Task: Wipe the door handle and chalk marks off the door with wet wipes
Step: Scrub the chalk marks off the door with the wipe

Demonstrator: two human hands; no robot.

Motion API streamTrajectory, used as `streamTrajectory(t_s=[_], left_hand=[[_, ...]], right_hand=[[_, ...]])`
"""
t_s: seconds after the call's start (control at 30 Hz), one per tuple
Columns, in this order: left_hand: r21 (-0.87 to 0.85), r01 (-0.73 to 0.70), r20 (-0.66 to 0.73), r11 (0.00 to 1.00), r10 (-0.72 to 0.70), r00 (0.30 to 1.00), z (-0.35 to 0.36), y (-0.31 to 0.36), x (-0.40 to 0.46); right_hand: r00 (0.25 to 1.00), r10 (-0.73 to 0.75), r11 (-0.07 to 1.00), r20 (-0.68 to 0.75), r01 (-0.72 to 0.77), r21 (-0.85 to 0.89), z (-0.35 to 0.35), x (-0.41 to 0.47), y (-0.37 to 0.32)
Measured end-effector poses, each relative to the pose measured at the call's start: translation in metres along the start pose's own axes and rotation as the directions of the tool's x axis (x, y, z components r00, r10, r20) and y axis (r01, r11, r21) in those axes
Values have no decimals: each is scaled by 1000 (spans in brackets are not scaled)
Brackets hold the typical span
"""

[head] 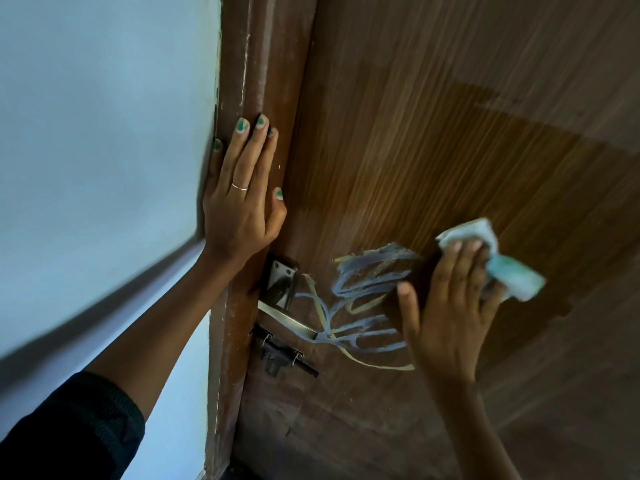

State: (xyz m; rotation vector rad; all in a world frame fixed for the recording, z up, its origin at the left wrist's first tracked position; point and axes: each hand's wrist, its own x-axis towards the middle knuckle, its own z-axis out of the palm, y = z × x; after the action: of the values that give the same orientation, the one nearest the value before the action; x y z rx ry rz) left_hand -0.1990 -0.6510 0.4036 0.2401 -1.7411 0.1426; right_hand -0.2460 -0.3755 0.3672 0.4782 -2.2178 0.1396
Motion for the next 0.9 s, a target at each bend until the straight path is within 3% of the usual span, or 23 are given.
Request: streamTrajectory(t_s=[0.2,0.5,0.67,0.77,0.8,0.9], left_hand=[[21,-13,-3,1000,13,1000,-1,0,1],[-8,-4,-6,1000,4,1000,-1,1,1],[-3,-9,-3,1000,9,1000,-3,0,2],[-15,-9,-3,1000,9,1000,-1,0,2],[-18,-8,-2,1000,8,1000,-1,1,2],[-9,-6,0,1000,6,1000,0,1,1]], right_hand=[[991,-47,999,129,43,34,24,-36,-17],[967,-204,978,150,197,61,27,4,-69],[996,87,996,36,-87,13,20,-27,-17],[984,173,983,37,-175,51,23,-29,-22],[989,137,988,61,-141,63,25,-24,-33],[972,-149,987,181,137,80,37,-16,-71]])
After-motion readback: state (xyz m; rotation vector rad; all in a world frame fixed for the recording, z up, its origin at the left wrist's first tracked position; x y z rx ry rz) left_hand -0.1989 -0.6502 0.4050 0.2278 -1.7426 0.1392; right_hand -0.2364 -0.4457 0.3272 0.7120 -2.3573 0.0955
